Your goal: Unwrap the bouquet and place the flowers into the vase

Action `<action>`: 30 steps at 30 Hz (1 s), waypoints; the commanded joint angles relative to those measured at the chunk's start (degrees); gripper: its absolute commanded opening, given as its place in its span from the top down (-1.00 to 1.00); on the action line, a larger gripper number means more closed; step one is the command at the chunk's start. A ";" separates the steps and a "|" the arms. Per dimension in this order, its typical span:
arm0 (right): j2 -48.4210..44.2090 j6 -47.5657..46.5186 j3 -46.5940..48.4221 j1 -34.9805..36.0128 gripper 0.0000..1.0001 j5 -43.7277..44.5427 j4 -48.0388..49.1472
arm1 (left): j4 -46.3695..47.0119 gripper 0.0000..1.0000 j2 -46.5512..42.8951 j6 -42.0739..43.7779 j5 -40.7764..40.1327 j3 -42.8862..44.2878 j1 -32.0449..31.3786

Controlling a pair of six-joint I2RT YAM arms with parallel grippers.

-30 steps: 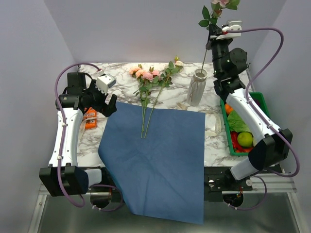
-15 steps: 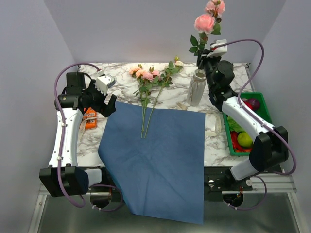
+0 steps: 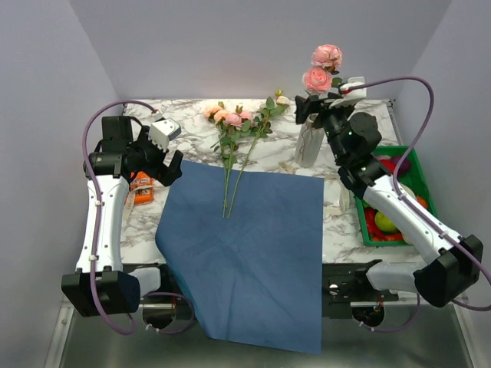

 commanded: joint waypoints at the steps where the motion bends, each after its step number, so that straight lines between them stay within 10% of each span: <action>1: -2.43 -2.59 -0.90 8.50 -1.00 5.95 -5.94 | -1.22 -0.98 -0.99 0.05 0.58 1.20 0.32; 11: 6.51 -4.10 8.85 26.53 -0.99 8.79 -16.92 | -0.87 -0.98 -0.81 -0.39 0.57 1.11 0.32; 18: 28.12 6.55 23.60 26.71 -0.36 3.86 -37.10 | -0.61 -0.97 -0.81 -0.39 0.22 0.76 0.41; 30: 57.58 15.33 55.86 19.69 -0.29 -6.15 -56.82 | -0.70 -0.98 -0.55 0.49 -0.13 0.50 0.85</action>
